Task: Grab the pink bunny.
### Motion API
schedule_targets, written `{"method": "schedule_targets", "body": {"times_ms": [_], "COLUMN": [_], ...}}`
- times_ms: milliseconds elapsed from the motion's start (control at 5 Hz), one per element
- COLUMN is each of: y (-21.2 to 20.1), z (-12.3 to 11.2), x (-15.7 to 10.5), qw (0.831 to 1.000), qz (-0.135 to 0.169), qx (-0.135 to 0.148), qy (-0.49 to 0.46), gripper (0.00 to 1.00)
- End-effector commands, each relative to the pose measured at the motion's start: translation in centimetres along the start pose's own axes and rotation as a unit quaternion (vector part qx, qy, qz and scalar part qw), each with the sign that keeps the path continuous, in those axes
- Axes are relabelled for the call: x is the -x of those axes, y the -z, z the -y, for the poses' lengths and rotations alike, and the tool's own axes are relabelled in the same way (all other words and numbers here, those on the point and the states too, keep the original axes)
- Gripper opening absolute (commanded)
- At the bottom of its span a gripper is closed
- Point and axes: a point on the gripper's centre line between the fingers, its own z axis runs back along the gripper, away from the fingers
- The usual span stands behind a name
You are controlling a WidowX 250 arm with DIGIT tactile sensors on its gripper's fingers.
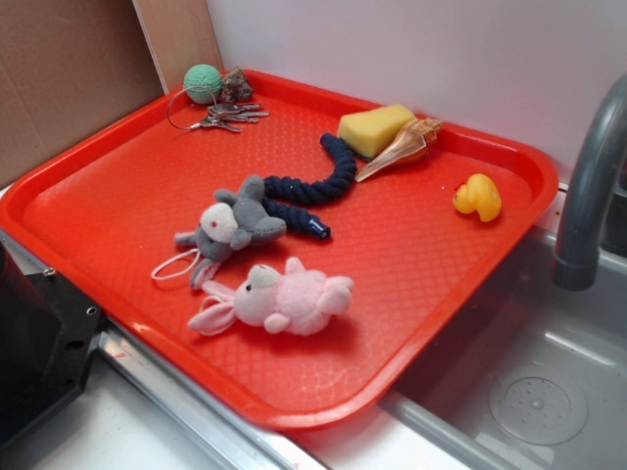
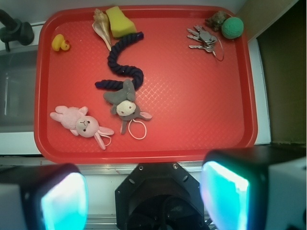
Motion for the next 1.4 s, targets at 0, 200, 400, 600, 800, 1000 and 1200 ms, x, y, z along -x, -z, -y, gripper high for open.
{"method": "schedule_targets", "body": {"times_ms": [0,200,400,600,800,1000,1200], "y": [0.0,4.2,8.2,11.8,15.6,19.0,23.3], "z": [0.0,3.9,7.7,10.0,9.8,10.2,11.4], "x": [0.0,-0.8,-0.2,0.9,-0.1,-1.5,-2.7], "qw": [1.000,0.993,0.977,0.953,0.926,0.897,0.881], "qz": [0.000,-0.031,-0.054,-0.047,-0.037,-0.047,-0.070], "qx": [0.000,0.013,0.007,0.014,0.053,0.043,0.066], "qy": [0.000,0.109,0.204,0.300,0.371,0.437,0.463], "gripper": [1.00,1.00,1.00,1.00,1.00,1.00,1.00]}}
